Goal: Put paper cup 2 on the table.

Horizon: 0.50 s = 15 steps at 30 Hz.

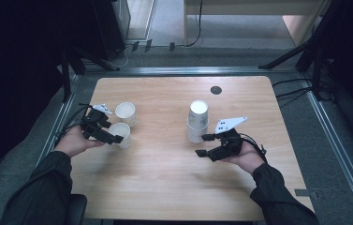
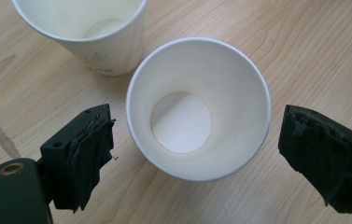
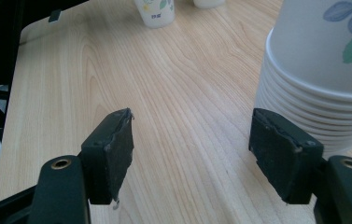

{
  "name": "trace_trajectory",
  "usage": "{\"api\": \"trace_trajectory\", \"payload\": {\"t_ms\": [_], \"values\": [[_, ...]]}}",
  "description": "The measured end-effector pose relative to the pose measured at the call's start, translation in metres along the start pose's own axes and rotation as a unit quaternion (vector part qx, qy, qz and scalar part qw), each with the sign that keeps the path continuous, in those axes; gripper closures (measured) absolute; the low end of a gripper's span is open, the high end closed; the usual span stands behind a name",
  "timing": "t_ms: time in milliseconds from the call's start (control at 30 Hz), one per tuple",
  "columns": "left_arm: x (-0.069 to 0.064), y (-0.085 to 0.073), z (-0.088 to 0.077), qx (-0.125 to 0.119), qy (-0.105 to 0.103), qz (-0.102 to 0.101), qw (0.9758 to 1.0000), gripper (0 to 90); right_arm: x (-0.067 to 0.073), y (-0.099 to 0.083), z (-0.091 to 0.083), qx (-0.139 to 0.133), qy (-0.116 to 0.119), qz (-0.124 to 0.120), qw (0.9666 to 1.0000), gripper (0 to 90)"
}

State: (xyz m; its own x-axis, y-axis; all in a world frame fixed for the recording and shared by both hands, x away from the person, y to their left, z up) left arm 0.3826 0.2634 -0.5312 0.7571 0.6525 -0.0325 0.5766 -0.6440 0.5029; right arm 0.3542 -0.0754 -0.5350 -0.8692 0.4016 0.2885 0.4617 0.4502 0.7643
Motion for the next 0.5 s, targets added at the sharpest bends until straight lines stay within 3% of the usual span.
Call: {"api": "trace_trajectory", "payload": {"t_ms": [300, 500], "values": [[-0.002, 0.009, -0.023, -0.038, 0.006, -0.003, 0.9992, 10.5, 0.0, 0.0, 0.0, 0.001, 0.001, 0.001, 1.0, 31.3], [-0.011, 0.024, -0.039, -0.075, 0.007, 0.002, 0.9972, 10.6, 0.001, 0.0, 0.0, 0.002, 0.002, 0.0, 1.0, 31.3]]}}
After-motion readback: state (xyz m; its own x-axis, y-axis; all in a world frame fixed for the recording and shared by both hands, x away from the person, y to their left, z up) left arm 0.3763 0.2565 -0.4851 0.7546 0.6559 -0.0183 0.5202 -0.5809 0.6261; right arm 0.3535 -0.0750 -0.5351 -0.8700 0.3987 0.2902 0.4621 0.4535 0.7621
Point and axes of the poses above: each handheld gripper's, and its own axes: z roughly forward along the jaws, y roughly out of its top, x roughly to its left, the point moved 9 cm from there along z, roughly forward along the jaws, and after that the axes turned 7 degrees about z, right-handed, at the moved point
